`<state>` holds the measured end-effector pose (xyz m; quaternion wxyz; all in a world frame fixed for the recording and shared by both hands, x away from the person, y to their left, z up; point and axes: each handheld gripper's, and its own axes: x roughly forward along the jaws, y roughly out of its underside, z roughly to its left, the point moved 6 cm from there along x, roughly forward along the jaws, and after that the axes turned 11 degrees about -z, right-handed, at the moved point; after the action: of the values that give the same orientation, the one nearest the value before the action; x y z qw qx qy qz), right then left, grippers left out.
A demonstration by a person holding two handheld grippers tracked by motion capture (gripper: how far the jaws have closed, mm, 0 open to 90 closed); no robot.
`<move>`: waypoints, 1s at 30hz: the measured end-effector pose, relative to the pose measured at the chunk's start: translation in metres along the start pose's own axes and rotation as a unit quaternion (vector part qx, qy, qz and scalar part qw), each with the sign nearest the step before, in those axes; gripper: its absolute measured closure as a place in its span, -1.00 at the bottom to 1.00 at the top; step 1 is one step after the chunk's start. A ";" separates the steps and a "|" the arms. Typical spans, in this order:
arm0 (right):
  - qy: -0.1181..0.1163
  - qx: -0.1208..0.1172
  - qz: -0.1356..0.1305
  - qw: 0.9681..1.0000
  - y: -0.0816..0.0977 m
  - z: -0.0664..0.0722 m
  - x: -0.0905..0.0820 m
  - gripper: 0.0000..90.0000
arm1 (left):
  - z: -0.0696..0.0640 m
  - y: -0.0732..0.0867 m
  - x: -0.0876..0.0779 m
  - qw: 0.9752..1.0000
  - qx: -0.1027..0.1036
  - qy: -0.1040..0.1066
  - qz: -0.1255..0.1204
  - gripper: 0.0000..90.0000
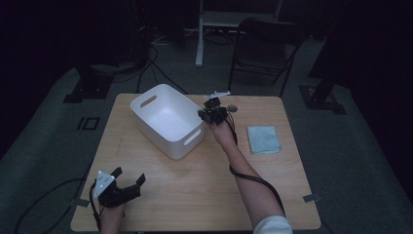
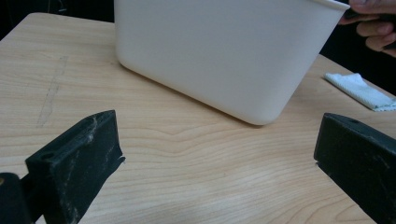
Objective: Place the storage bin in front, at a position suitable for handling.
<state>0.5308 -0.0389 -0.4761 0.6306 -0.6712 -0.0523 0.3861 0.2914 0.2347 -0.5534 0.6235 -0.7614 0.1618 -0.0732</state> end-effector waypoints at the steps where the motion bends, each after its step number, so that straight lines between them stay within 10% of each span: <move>1: -0.003 0.002 0.003 1.000 0.001 0.000 0.002 0.74 | 0.000 0.000 0.000 1.000 -0.002 0.001 -0.001 -0.99; 21: 0.003 -0.013 0.019 1.000 0.003 0.002 -0.005 0.87 | -0.007 -0.001 0.001 0.998 -0.043 0.044 -0.017 -0.99; 30: -0.007 -0.009 0.018 1.000 0.009 0.001 -0.017 0.87 | -0.015 0.000 0.002 0.999 -0.003 0.044 -0.006 -0.99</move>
<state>0.5146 -0.0489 -0.4767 0.6170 -0.6754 -0.0482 0.4011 0.2886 0.2197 -0.5504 0.6130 -0.7603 0.1844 -0.1103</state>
